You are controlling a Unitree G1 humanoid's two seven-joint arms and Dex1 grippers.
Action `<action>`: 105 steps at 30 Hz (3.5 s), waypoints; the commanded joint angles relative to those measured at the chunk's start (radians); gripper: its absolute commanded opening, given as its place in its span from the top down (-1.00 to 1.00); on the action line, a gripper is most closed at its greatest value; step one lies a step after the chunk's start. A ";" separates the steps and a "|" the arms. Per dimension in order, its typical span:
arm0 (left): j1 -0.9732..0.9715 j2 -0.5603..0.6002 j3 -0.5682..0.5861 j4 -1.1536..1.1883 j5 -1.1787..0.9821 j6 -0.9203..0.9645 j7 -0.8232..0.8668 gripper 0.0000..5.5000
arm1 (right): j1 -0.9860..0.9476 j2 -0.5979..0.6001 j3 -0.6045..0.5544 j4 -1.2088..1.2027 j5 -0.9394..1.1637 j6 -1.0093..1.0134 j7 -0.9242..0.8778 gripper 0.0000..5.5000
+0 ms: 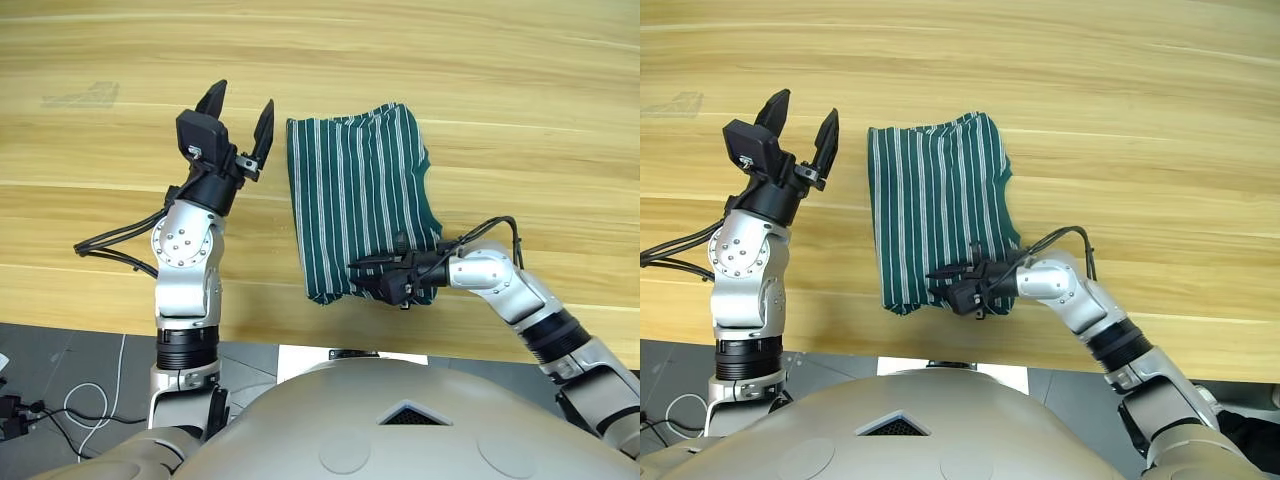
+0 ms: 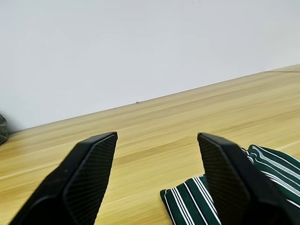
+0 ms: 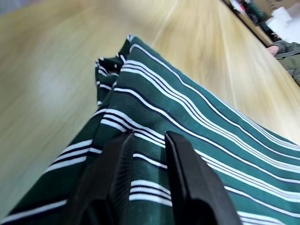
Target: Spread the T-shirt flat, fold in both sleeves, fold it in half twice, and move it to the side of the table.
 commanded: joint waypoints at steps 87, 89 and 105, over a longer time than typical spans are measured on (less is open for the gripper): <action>0.091 0.750 -0.417 0.214 0.889 -0.809 0.095 0.92 | -0.236 -0.253 -0.074 0.575 -0.313 -0.744 -0.410 1.00; 0.127 0.755 -0.387 0.162 0.648 -0.699 -0.022 0.92 | -0.194 -0.296 -0.044 0.467 -0.067 -0.561 -0.208 1.00; 0.544 0.974 -0.124 -0.299 0.012 -0.273 -0.566 0.92 | 0.048 -0.576 -0.287 -0.433 0.801 0.465 0.338 1.00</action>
